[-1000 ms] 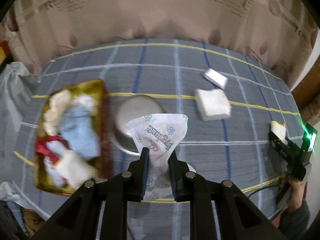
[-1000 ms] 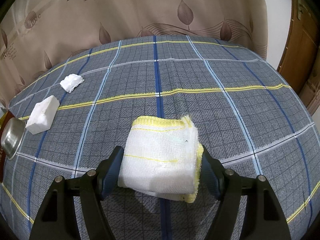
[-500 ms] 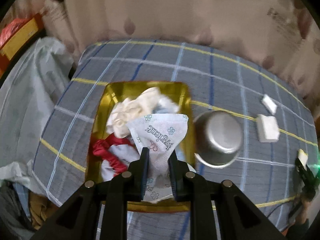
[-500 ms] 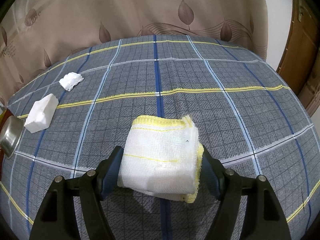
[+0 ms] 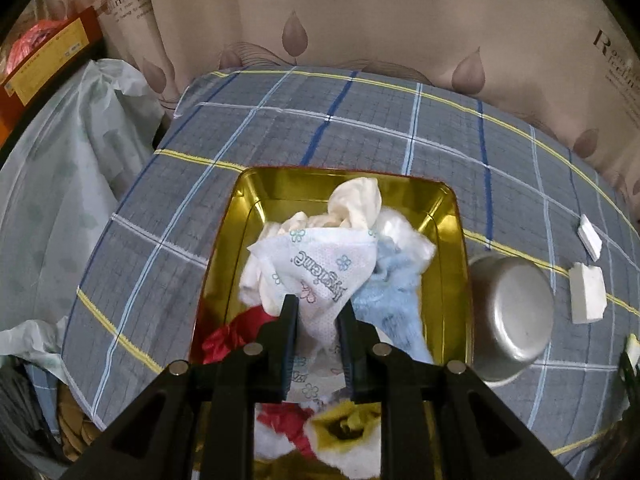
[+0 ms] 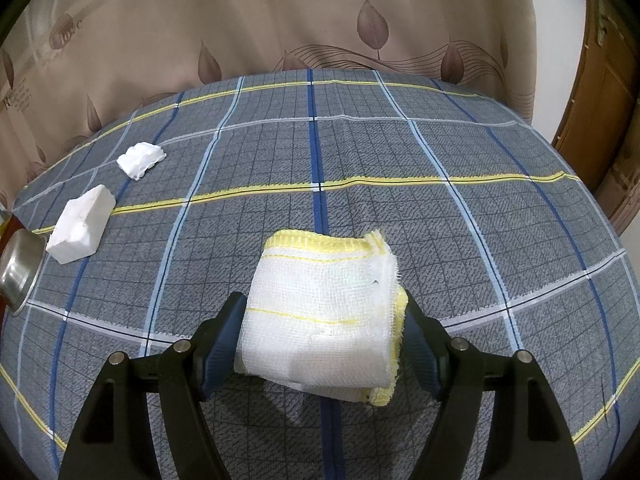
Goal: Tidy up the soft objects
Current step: 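Carry the printed wrapper over the gold tray with the left gripper, then lower the printed wrapper into the gold tray and open the left gripper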
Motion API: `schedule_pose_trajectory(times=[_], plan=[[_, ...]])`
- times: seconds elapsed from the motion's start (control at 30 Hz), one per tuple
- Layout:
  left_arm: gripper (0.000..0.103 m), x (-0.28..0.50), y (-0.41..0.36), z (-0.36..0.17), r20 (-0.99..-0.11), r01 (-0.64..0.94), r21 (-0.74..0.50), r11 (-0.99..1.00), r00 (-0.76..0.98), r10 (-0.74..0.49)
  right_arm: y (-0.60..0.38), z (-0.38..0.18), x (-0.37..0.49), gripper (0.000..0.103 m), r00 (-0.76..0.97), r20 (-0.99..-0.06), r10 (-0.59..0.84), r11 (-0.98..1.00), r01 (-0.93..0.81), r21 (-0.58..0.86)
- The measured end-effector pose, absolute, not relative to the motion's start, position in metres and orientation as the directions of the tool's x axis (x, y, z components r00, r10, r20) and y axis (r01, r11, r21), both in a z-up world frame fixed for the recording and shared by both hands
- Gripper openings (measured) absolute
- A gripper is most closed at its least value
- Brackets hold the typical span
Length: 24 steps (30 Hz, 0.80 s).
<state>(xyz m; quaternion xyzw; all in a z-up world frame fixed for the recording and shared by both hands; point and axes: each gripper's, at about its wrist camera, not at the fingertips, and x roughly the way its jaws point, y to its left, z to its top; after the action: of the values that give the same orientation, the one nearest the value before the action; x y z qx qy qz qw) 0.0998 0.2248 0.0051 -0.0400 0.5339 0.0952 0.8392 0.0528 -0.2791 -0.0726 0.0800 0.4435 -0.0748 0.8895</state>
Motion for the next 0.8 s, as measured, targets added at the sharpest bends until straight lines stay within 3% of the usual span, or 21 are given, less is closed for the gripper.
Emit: schedule_pose_trajectory(times=[0.17, 0.33, 0.5, 0.8], plan=[[0.033, 0.105, 0.225, 0.0, -0.909, -0.195, 0.061, 0.979, 0.395, 0.135, -0.279, -0.073, 0.053, 0.072, 0.594, -0.802, -0.064, 0.976, 0.204, 0.073], [0.034, 0.105, 0.229, -0.002, -0.915, -0.184, 0.038, 0.982, 0.389, 0.108, -0.279, -0.073, 0.053, 0.072, 0.593, -0.802, -0.066, 0.976, 0.205, 0.072], [0.044, 0.102, 0.235, 0.006, -0.911, -0.184, -0.005, 0.983, 0.405, 0.072, -0.279, -0.074, 0.053, 0.072, 0.593, -0.803, -0.067, 0.976, 0.206, 0.07], [0.044, 0.093, 0.231, 0.019, -0.905, -0.156, -0.018, 0.988, 0.423, 0.051, -0.278, -0.074, 0.054, 0.073, 0.591, -0.804, -0.071, 0.976, 0.208, 0.067]])
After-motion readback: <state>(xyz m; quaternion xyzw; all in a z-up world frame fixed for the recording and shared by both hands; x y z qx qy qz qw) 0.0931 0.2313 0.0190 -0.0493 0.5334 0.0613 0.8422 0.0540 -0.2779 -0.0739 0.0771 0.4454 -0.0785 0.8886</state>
